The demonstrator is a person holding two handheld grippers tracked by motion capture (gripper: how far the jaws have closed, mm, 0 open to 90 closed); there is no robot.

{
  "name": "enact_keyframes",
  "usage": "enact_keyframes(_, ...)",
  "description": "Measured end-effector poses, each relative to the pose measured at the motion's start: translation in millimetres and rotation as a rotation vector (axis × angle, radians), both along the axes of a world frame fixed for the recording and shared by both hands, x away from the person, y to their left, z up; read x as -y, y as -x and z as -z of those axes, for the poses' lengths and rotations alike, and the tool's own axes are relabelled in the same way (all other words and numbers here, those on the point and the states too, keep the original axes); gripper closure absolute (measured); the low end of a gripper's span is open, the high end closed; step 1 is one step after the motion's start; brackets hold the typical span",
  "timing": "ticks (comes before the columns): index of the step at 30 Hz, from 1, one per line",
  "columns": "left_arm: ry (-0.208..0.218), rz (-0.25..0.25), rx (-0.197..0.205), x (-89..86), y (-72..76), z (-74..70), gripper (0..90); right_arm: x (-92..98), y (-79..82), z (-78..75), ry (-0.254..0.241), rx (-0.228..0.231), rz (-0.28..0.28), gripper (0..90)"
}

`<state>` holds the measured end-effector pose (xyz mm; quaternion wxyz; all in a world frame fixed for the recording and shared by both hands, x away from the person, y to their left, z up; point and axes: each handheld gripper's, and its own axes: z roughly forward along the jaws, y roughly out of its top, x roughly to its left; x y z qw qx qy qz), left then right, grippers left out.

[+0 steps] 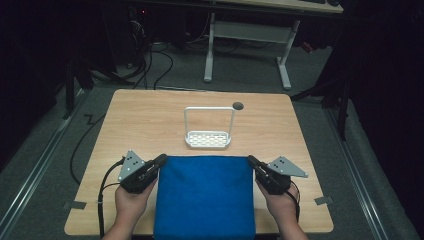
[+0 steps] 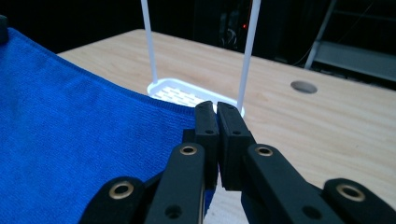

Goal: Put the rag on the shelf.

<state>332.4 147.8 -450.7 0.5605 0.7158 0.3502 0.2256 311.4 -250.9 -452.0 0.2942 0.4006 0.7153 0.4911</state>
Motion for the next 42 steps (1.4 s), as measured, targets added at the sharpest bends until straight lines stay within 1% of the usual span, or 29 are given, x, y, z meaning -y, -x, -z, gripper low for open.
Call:
enact_keyframes(1, 0.0, 0.0, 0.0, 0.0, 0.0, 0.0, 87.5, 0.1, 0.0, -2.4, -0.008, 0.005, 0.004, 88.6)
enact_keyframes(2, -0.012, -0.005, 0.018, 0.4, -1.1, -3.6, 87.5, 0.1, 0.1, -5.1, -0.017, 0.012, 0.007, 88.6)
enact_keyframes(5, -0.011, -0.004, 0.025, -0.2, -4.2, -7.3, 87.6, -0.8, -0.4, -11.4, -0.025, 0.03, 0.012, 88.6)
enact_keyframes(6, 0.0, -0.004, 0.034, -1.3, -8.1, -12.3, 87.5, -2.0, -1.6, -18.9, -0.025, 0.057, 0.014, 88.6)
enact_keyframes(7, 0.0, -0.004, 0.034, -1.3, -8.1, -12.3, 87.6, -2.0, -1.6, -18.9, -0.025, 0.057, 0.014, 88.6)
enact_keyframes(9, 0.023, 0.0, 0.05, -2.6, -12.5, -20.7, 87.6, -2.7, -4.0, -26.3, -0.039, 0.075, 0.022, 88.5)
enact_keyframes(11, 0.023, 0.002, 0.064, -2.3, -15.1, -27.6, 87.6, -2.8, -7.1, -32.4, -0.035, 0.09, 0.03, 88.6)
enact_keyframes(13, 0.027, 0.001, 0.083, -2.7, -17.7, -35.6, 87.6, -2.2, -9.9, -40.2, -0.048, 0.093, 0.032, 88.6)
enact_keyframes(14, 0.027, 0.001, 0.091, -3.0, -19.1, -39.9, 87.6, -1.6, -11.6, -45.5, -0.054, 0.105, 0.035, 88.6)
enact_keyframes(15, 0.027, 0.001, 0.091, -3.0, -19.1, -39.9, 87.6, -1.6, -11.6, -45.5, -0.054, 0.105, 0.035, 88.6)
enact_keyframes(16, 0.04, 0.0, 0.106, -3.3, -21.7, -48.7, 87.6, -1.1, -14.1, -54.1, -0.061, 0.124, 0.037, 88.6)
enact_keyframes(17, 0.041, 0.0, 0.112, -3.2, -22.5, -52.0, 87.6, -1.3, -15.3, -58.2, -0.064, 0.134, 0.039, 88.6)
enact_keyframes(19, 0.037, -0.003, 0.126, -2.6, -24.4, -60.0, 87.6, -1.5, -16.7, -64.7, -0.065, 0.143, 0.041, 88.6)
enact_keyframes(20, 0.037, -0.003, 0.126, -2.6, -24.4, -60.0, 87.7, -1.7, -17.1, -68.4, -0.064, 0.147, 0.041, 88.6)
enact_keyframes(21, 0.041, -0.009, 0.143, -1.6, -26.0, -68.4, 87.7, -1.9, -17.8, -72.3, -0.059, 0.161, 0.04, 88.6)
enact_keyframes(23, 0.042, -0.016, 0.156, -1.8, -26.9, -75.9, 87.7, -2.1, -18.4, -76.9, -0.053, 0.172, 0.04, 88.6)
enact_keyframes(24, 0.042, -0.016, 0.156, -1.8, -26.9, -75.9, 87.7, -2.1, -18.4, -76.9, -0.053, 0.172, 0.04, 88.6)
enact_keyframes(26, 0.048, -0.025, 0.171, -4.0, -26.8, -85.6, 87.7, -2.4, -20.1, -84.6, -0.053, 0.188, 0.041, 88.7)
enact_keyframes(27, 0.048, -0.025, 0.171, -4.0, -26.8, -85.6, 87.7, -2.4, -20.1, -84.6, -0.053, 0.188, 0.041, 88.7)
enact_keyframes(28, 0.049, -0.027, 0.18, -5.4, -26.7, -89.8, 87.7, -2.3, -20.4, -86.6, -0.055, 0.191, 0.041, 88.6)
enact_keyframes(29, 0.053, -0.03, 0.192, -7.0, -26.6, -94.8, 87.7, -2.1, -21.2, -93.0, -0.061, 0.203, 0.044, 88.7)
enact_keyframes(30, 0.053, -0.03, 0.192, -7.0, -26.6, -94.8, 87.7, -2.1, -21.2, -93.0, -0.061, 0.203, 0.044, 88.7)
enact_keyframes(31, 0.064, -0.033, 0.205, -9.1, -27.0, -100.9, 87.8, -1.8, -21.2, -99.8, -0.056, 0.226, 0.045, 88.7)
enact_keyframes(32, 0.064, -0.033, 0.205, -9.1, -27.0, -100.9, 87.8, -1.8, -21.3, -102.2, -0.056, 0.231, 0.045, 88.7)
enact_keyframes(33, 0.069, -0.033, 0.213, -10.3, -27.8, -106.0, 87.9, -1.4, -21.5, -105.0, -0.057, 0.236, 0.044, 88.7)
enact_keyframes(37, 0.06, -0.032, 0.229, -9.7, -29.3, -112.1, 88.0, -0.9, -22.2, -111.5, -0.07, 0.25, 0.047, 88.7)
enact_keyframes(40, 0.042, -0.038, 0.233, -7.3, -38.2, -116.8, 88.0, -1.7, -26.3, -116.9, -0.066, 0.258, 0.052, 88.7)
enact_keyframes(41, 0.042, -0.038, 0.233, -7.3, -38.2, -116.8, 87.9, -1.7, -26.3, -116.9, -0.066, 0.258, 0.052, 88.7)
enact_keyframes(42, 0.028, -0.046, 0.229, -6.4, -44.0, -117.9, 88.0, -1.8, -29.6, -120.0, -0.066, 0.26, 0.056, 88.8)
